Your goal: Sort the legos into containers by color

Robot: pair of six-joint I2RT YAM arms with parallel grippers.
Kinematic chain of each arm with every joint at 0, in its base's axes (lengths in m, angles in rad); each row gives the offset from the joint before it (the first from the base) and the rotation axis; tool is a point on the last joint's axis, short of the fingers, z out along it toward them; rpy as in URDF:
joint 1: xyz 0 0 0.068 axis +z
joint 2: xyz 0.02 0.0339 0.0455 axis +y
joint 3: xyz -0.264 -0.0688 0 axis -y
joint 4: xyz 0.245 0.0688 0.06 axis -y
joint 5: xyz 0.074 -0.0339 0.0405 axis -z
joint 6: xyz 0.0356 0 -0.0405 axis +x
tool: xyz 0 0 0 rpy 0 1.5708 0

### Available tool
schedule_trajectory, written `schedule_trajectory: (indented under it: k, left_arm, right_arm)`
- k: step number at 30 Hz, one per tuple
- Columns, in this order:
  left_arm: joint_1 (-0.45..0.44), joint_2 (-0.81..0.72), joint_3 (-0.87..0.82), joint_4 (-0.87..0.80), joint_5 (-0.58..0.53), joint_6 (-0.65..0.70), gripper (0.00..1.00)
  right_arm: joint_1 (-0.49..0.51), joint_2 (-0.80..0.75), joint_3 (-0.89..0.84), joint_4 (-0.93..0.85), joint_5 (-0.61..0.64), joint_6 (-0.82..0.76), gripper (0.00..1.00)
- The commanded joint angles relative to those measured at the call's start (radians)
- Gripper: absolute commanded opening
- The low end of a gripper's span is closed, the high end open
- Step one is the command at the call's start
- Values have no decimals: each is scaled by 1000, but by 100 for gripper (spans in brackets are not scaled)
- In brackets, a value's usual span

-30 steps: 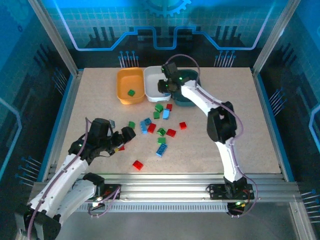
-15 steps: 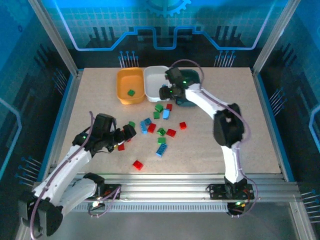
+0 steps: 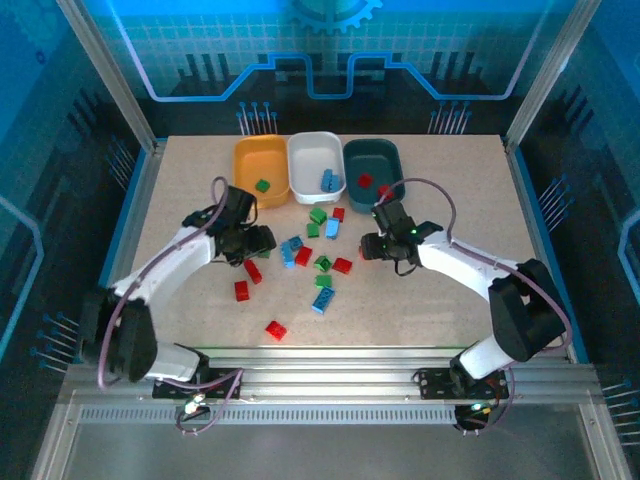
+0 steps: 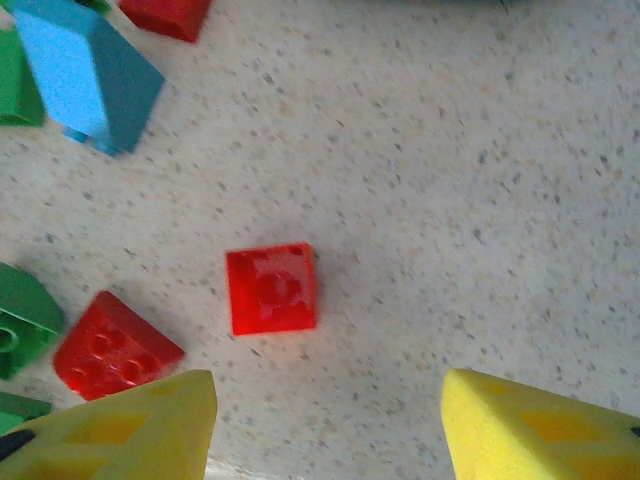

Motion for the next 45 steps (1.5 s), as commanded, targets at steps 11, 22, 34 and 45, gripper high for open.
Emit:
schedule_trajectory:
  k: [11,22,34,45]
  left_arm:
    - [-3,413,229,-19,-156,216,58]
    - [-5,450,175,26,-138,200,41]
    - [-6,404,193,7,-142,190,29]
    - [1,381,484,-139,-169,207,29]
  right_arm:
    - [-95,-161,-64,36,-37,-4,62]
    - [-138,-205,-95,33,-58,-3,61]
    - [-138,-203,-91,31,-61,2,61]
    - [-138,-203,-82,30,-79,6,61]
